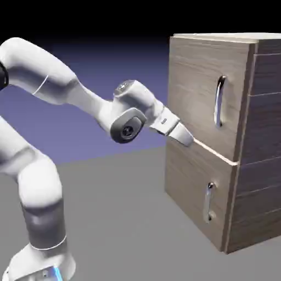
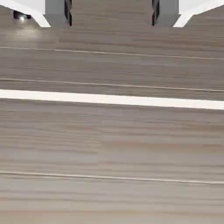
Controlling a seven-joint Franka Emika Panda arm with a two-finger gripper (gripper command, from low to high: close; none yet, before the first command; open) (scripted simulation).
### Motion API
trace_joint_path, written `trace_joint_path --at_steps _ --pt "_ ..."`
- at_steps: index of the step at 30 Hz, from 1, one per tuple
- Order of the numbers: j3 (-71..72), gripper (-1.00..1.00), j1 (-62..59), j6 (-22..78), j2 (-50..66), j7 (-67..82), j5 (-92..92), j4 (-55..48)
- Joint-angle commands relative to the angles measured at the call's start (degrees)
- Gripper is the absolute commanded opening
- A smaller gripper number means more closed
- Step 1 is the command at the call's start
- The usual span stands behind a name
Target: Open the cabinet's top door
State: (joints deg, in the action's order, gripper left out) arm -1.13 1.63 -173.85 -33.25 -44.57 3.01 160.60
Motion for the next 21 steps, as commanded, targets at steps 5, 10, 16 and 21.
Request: trace_joint_path --at_steps 5,10,16,21 --pt "-4.7 0.0 3.92 0.65 -2.44 -8.75 12.46 -1.67" --pt "-9.39 0.0 7.84 1.29 -4.88 -17.49 24.92 -3.34" --pt "-15.03 0.0 12.55 2.06 -7.8 -27.99 39.87 -5.34" --pt "-19.72 0.0 16.47 2.71 -10.24 -36.73 52.33 -7.01"
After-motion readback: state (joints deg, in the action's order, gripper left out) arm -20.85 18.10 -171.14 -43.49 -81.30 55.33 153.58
